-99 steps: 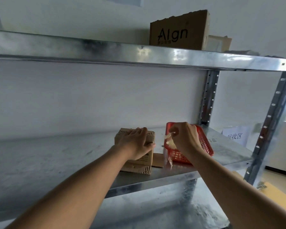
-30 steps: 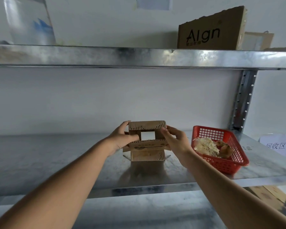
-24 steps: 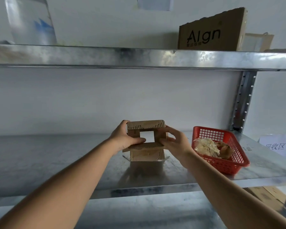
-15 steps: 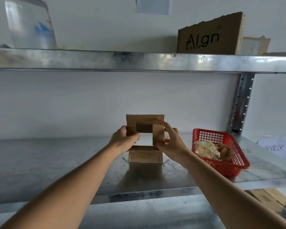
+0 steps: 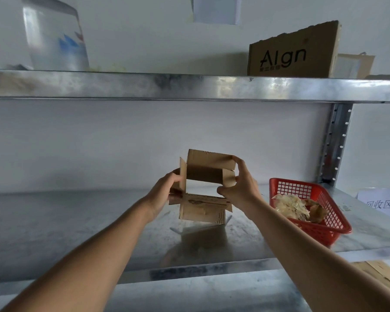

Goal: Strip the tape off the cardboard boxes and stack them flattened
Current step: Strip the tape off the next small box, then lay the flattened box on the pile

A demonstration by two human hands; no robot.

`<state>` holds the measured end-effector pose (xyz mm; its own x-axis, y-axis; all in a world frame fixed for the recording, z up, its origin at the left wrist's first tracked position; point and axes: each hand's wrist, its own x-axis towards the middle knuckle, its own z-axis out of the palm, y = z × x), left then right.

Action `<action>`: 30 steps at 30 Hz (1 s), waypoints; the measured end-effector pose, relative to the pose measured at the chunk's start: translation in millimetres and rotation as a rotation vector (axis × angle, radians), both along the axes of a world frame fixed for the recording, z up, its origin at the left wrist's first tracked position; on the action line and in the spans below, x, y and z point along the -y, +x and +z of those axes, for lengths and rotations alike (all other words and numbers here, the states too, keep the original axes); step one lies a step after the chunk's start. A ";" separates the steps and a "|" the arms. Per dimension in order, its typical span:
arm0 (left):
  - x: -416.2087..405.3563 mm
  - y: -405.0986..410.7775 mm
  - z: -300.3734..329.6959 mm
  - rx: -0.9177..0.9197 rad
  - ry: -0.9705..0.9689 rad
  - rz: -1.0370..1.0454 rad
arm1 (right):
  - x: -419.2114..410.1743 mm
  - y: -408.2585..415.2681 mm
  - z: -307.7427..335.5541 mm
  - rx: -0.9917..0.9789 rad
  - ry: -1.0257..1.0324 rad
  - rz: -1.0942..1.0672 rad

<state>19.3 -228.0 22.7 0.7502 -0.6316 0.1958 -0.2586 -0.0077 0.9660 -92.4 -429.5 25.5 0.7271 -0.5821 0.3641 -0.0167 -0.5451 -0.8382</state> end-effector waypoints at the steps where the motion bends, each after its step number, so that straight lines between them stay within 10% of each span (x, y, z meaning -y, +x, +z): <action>1: -3.8 4.0 -1.4 -0.014 -0.014 -0.060 | 0.5 0.6 -0.5 0.008 0.008 0.005; 6: -10.5 26.5 -15.4 0.202 0.196 -0.135 | -4.0 4.3 -3.5 0.068 0.083 0.000; 13: -5.2 42.0 -13.3 0.359 0.155 0.298 | -11.0 -10.5 -4.6 0.141 0.140 0.147; 20: -2.5 31.1 -3.9 0.274 0.036 0.433 | -23.6 -15.9 -11.2 0.314 0.309 0.324; 30: -12.7 -10.7 -9.7 0.471 0.306 0.572 | -44.3 -21.3 -50.0 0.114 -0.134 -0.080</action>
